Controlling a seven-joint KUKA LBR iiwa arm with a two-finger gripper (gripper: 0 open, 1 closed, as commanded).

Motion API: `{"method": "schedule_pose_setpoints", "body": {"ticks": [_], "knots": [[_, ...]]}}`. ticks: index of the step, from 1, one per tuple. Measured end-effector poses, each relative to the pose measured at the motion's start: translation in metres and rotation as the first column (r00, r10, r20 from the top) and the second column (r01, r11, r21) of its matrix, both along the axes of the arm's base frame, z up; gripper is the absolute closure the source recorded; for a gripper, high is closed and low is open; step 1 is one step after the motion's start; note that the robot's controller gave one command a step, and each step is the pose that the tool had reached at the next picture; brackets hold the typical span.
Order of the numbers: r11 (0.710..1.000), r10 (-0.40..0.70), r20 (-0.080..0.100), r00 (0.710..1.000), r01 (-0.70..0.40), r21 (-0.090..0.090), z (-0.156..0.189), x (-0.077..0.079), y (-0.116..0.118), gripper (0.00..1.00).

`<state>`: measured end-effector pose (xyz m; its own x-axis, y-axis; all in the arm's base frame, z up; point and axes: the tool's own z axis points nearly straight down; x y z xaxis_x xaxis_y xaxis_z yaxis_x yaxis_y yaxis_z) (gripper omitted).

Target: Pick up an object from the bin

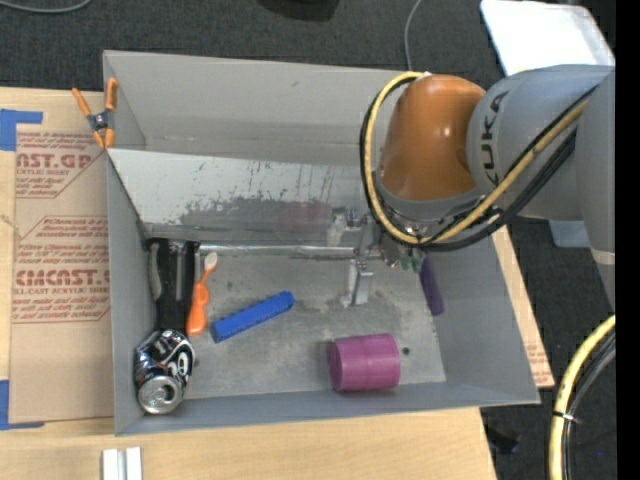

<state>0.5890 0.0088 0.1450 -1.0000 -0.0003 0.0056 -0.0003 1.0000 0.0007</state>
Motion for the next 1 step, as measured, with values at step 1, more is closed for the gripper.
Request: {"method": "schedule_pose_setpoints", "body": {"ticks": [1], "knots": [[1.0,0.0,0.008,1.0,0.0,0.0,0.0047,0.0019,0.0002,0.0]]}}
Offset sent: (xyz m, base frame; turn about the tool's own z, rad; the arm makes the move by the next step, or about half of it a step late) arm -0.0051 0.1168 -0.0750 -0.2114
